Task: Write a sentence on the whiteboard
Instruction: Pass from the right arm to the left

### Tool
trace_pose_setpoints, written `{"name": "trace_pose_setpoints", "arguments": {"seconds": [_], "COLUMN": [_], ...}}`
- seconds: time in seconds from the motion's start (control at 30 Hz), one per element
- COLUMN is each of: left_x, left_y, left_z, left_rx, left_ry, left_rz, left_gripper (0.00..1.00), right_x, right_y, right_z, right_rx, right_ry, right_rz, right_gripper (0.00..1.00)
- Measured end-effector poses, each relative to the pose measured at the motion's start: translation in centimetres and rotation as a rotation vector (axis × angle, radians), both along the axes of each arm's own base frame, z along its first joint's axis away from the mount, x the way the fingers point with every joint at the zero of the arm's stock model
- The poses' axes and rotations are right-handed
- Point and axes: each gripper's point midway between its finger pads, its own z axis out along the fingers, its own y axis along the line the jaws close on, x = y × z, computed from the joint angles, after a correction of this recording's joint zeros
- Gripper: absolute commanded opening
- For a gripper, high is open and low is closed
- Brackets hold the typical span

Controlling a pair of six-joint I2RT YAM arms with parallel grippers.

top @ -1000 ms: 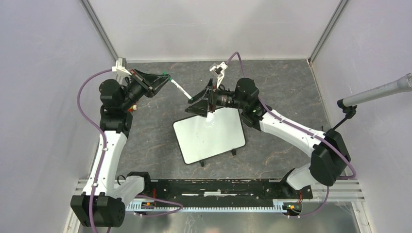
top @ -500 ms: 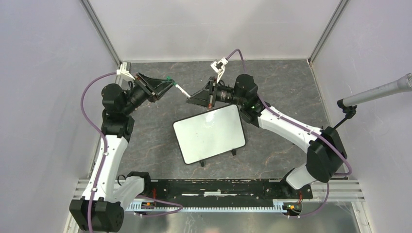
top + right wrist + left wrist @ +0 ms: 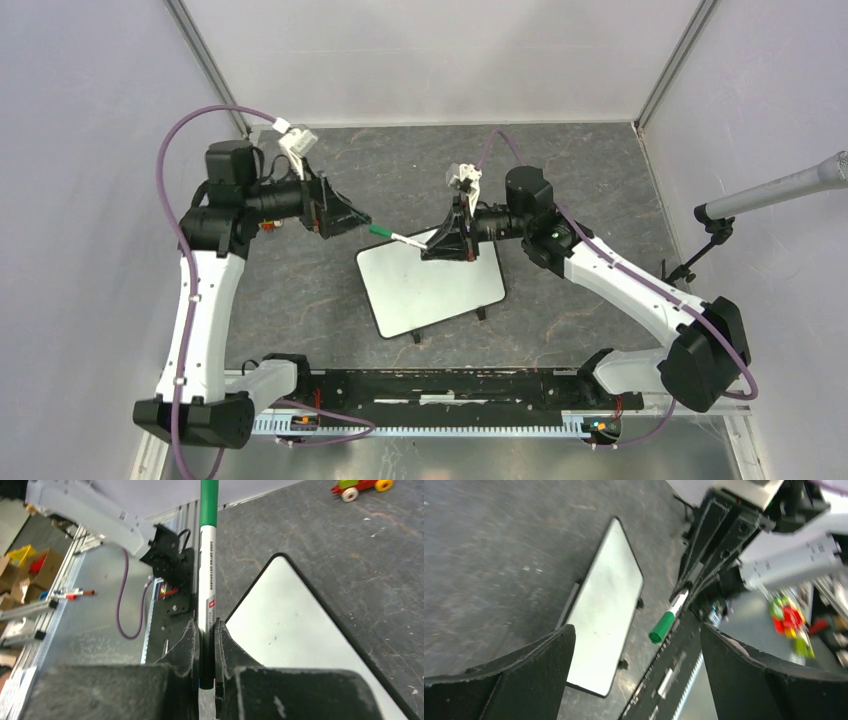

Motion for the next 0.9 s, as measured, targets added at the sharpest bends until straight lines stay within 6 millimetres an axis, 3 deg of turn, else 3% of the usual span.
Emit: {"name": "trace_pose_setpoints", "arguments": {"seconds": [0.2, 0.37, 0.73, 0.9], "left_x": [-4.0, -7.1, -8.4, -8.5], "left_y": [-3.7, -5.6, -6.4, -6.5], "left_z": [-3.6, -3.8, -5.7, -6.6], "left_rx": [0.059, 0.068, 0.092, 0.112], "left_ry": [0.139, 0.147, 0.167, 0.166], "left_rz": [-0.280, -0.417, -0.464, -0.462], "left_gripper": [0.75, 0.61, 0.55, 0.42], "right_x": [-2.5, -3.5, -4.4, -4.6], "right_y": [-1.3, -1.9, -2.2, -2.4], "right_z": [-1.5, -2.6, -2.4, -2.0], "right_rx": [-0.061, -0.096, -0.093, -0.087], "right_ry": [-0.042, -0.025, -0.014, -0.017], "right_rz": [0.107, 0.151, 0.181, 0.179], "right_gripper": [0.00, 0.00, 0.00, 0.00]}}
